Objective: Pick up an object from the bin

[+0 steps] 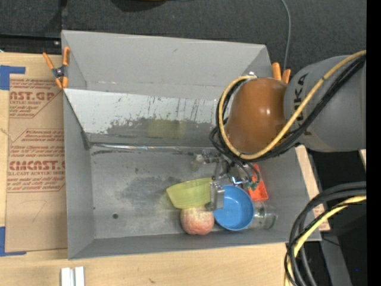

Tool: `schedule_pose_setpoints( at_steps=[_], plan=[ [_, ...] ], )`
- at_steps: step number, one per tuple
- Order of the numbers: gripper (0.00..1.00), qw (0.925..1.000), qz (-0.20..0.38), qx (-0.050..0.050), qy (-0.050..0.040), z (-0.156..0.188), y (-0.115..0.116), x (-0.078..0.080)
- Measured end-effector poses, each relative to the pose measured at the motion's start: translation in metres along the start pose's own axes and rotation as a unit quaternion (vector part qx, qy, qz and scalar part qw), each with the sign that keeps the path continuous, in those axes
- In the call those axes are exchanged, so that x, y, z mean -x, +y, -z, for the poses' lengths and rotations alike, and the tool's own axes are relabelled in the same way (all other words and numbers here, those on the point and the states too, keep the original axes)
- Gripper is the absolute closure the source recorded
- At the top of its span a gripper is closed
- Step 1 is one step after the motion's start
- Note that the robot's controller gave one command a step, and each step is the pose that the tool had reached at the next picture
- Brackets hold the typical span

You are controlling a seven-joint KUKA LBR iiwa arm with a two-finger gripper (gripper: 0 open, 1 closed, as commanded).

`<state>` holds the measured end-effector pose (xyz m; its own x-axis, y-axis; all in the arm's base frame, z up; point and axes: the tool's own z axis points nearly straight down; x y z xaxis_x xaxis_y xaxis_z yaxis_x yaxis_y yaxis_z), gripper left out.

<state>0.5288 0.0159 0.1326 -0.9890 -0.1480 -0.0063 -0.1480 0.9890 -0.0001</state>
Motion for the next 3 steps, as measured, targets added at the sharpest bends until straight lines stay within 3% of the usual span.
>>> schedule_pose_setpoints(
  at_steps=[1,2,3],
  plan=[
    [0.0,0.9539,0.3,0.001,-0.0138,-0.026,0.129,-0.017],
    [0.0,0.9912,0.132,0.002,-0.0035,-0.053,-0.01,-0.01],
    [1.0,0.964,0.265,0.003,-0.0159,-0.062,0.103,0.011]
  ],
)
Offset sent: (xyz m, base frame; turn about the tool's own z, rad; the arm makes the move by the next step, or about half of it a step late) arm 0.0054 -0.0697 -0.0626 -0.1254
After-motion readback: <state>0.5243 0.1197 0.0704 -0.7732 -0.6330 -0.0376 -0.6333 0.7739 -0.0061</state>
